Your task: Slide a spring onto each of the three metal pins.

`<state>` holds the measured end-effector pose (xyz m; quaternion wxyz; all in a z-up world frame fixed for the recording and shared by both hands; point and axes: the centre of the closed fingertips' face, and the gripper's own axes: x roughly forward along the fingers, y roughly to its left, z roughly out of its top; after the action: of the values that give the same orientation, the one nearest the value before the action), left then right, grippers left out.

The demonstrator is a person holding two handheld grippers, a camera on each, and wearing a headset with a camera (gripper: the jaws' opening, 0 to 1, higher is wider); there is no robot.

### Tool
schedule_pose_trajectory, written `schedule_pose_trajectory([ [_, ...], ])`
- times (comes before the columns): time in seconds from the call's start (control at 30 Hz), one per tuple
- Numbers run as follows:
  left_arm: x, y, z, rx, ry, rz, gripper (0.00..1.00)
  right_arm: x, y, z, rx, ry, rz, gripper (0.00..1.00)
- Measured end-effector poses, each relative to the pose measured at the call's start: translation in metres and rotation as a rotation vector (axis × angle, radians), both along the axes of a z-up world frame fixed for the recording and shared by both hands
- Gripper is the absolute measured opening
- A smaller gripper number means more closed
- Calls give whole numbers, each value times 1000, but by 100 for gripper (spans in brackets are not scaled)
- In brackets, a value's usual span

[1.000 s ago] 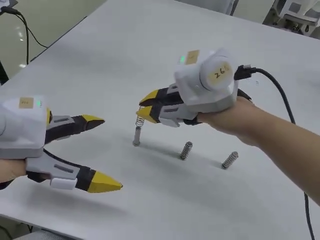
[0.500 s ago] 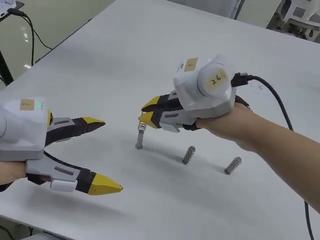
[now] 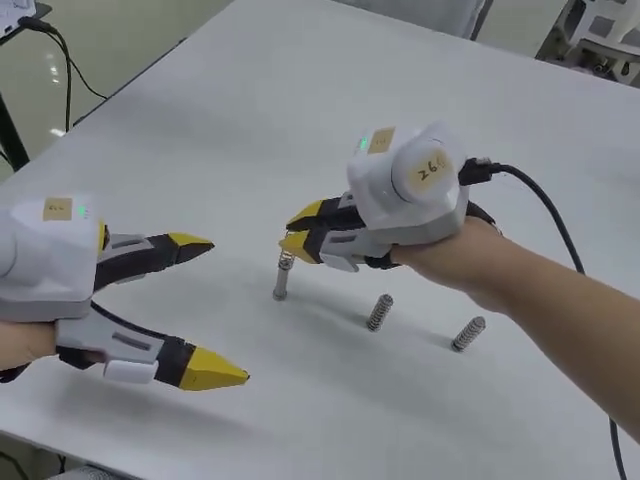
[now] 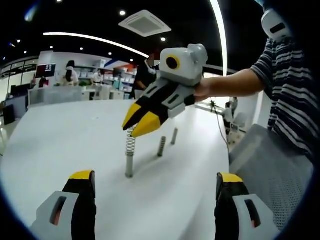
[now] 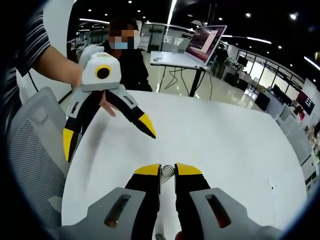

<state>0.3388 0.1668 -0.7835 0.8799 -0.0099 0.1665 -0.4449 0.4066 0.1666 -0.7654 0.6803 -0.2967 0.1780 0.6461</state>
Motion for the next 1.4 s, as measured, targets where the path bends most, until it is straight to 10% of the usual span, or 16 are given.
schedule_pose_trajectory([
  [1.4, 4, 0, 12, -10, -28, 31, 97, -11, 0, -52, -125, 22, 18, 8],
])
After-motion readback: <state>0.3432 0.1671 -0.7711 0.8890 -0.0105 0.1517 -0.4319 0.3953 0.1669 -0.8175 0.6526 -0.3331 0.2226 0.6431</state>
